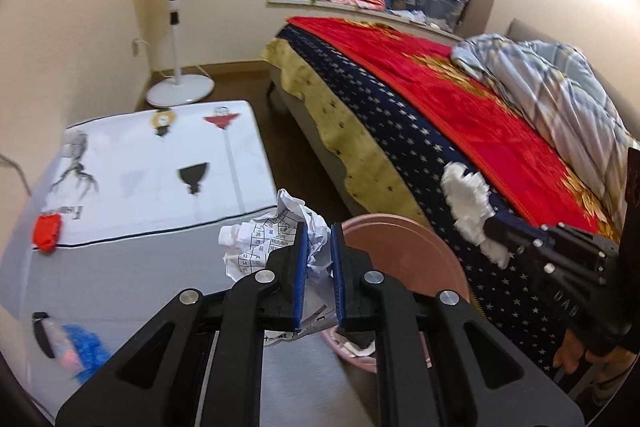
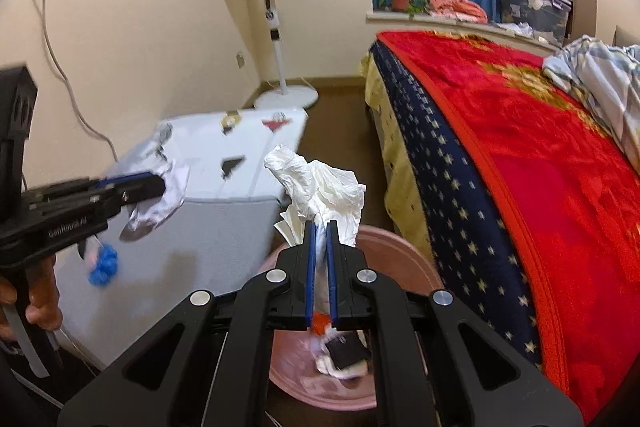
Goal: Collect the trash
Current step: 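Carry both items over the wastebasket and open the right then left tool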
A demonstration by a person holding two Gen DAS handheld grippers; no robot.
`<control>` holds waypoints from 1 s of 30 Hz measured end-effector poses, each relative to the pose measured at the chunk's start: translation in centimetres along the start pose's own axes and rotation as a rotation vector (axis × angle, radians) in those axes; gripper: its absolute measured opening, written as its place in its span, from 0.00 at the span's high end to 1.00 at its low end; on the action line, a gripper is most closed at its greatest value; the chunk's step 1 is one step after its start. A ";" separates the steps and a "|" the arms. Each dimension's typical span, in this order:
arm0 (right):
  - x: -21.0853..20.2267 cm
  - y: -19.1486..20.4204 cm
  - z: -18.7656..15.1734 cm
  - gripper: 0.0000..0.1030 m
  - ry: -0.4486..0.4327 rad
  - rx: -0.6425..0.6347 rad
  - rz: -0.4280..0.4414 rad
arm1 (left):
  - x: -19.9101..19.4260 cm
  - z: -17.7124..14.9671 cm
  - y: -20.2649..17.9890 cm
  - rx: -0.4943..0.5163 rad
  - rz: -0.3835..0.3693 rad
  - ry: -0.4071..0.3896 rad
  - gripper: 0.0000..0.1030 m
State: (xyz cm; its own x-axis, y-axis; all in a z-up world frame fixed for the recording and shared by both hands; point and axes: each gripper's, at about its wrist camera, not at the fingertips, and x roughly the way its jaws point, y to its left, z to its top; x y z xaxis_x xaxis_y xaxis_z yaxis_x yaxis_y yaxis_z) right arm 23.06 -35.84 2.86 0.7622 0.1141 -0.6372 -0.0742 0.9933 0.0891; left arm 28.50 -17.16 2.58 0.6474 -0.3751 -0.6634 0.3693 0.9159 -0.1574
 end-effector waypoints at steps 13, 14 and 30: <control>3.2 -2.1 -1.8 0.94 0.120 0.014 -0.040 | 6.0 -2.0 -2.5 0.043 -0.037 0.123 0.89; 3.4 -2.0 -1.9 0.94 0.125 0.014 -0.042 | 6.1 -1.9 -2.5 0.045 -0.035 0.125 0.89; 3.7 -2.9 -2.1 0.57 0.121 0.067 -0.096 | 6.6 -2.0 -3.5 0.050 -0.091 0.126 0.89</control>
State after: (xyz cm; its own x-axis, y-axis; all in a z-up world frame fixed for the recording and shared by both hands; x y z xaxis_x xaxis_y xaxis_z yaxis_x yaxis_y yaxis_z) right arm 24.73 -38.24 -1.34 0.6804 0.0243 -0.7324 0.0415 0.9966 0.0716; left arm 30.15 -22.52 -2.66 0.5222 -0.4327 -0.7348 0.4573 0.8694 -0.1870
